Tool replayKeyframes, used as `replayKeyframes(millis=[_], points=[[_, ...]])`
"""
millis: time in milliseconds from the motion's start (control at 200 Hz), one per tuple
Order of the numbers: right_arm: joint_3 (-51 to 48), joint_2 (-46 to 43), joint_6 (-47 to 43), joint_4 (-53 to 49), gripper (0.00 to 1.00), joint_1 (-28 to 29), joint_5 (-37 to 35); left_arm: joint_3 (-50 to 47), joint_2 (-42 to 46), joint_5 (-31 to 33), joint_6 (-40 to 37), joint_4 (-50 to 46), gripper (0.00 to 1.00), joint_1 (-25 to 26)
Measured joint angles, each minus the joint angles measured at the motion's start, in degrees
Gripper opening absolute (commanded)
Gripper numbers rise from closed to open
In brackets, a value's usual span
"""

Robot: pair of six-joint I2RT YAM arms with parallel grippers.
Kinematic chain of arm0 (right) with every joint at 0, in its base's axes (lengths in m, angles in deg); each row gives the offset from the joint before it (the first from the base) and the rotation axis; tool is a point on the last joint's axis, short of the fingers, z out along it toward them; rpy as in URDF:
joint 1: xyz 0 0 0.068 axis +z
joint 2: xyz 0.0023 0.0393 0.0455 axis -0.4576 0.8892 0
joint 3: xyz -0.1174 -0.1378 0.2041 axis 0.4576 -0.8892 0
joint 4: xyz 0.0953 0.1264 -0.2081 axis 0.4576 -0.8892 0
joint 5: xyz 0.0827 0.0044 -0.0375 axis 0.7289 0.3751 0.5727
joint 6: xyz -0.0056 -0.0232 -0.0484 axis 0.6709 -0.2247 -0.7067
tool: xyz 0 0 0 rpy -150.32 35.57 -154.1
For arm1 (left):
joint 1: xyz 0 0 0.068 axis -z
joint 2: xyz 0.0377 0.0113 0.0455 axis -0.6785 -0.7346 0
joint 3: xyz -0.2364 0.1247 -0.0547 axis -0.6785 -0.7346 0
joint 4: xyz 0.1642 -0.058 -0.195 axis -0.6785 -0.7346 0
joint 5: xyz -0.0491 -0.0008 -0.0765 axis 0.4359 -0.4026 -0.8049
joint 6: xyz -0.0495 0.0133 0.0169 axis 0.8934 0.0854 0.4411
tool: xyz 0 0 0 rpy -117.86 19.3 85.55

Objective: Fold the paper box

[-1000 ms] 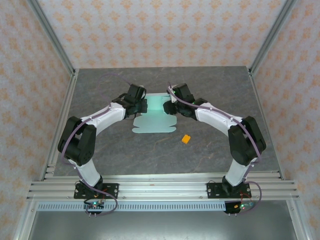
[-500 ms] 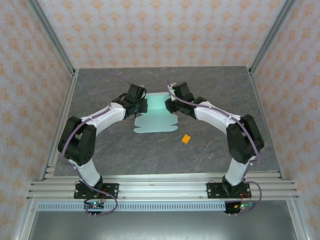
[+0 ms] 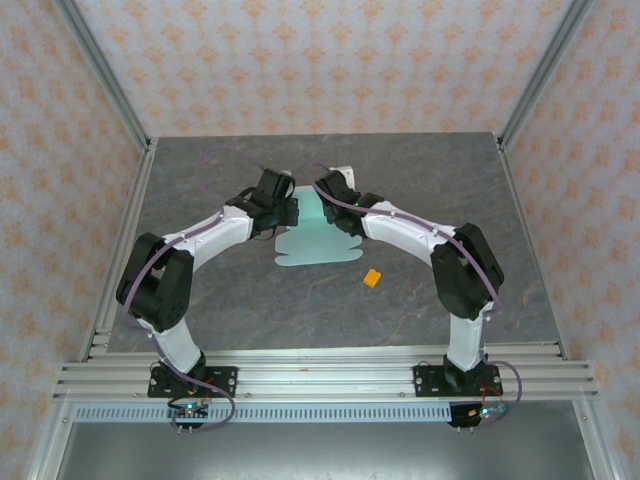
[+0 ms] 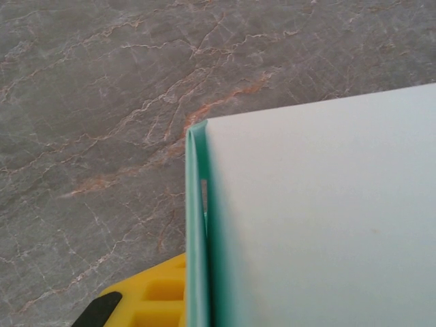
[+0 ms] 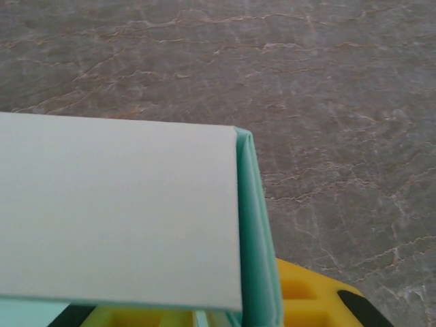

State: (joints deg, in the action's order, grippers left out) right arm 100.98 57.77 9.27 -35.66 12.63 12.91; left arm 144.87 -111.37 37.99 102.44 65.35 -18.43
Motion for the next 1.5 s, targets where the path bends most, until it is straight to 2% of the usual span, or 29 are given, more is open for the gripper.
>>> replayKeyframes(millis=[240,335,440,586,716,966,1071,1296,1496], points=[[1.2,0.76,3.48,-1.31,0.19,1.03,-5.73,0.0,0.0,-0.04,0.0,1.62,0.07,0.11],[0.85,0.74,3.67,-0.66,0.23,1.11,-6.01,0.0,0.0,-0.07,0.0,1.73,0.07,0.11],[-2.1,0.2,2.34,3.13,0.28,0.94,-3.56,-0.02,0.0,0.0,-0.09,1.2,0.07,0.11],[-5.7,-1.2,0.42,7.13,0.29,-1.05,3.76,-0.11,0.0,0.02,-0.46,-0.2,0.07,0.11],[-6.56,-1.9,-0.83,8.35,0.29,-1.95,7.3,-0.11,0.0,0.22,-0.46,-0.28,0.07,0.09],[-7.52,-1.9,-0.59,8.44,0.19,-2.03,8.81,-0.17,0.0,0.15,-0.63,-1.4,0.07,0.11],[-5.81,-1.84,0.24,5.64,0.18,-1.73,7.41,-0.17,0.0,-0.09,-0.59,-1.29,0.07,0.13],[-1.51,-0.07,4.17,-1.18,0.18,0.35,-1.51,-0.17,0.0,-0.28,-0.44,0.22,0.07,0.5],[1.36,1.81,6.95,-5.09,0.18,1.16,-6.1,-0.17,0.0,-0.46,-0.44,0.87,0.07,0.83]])
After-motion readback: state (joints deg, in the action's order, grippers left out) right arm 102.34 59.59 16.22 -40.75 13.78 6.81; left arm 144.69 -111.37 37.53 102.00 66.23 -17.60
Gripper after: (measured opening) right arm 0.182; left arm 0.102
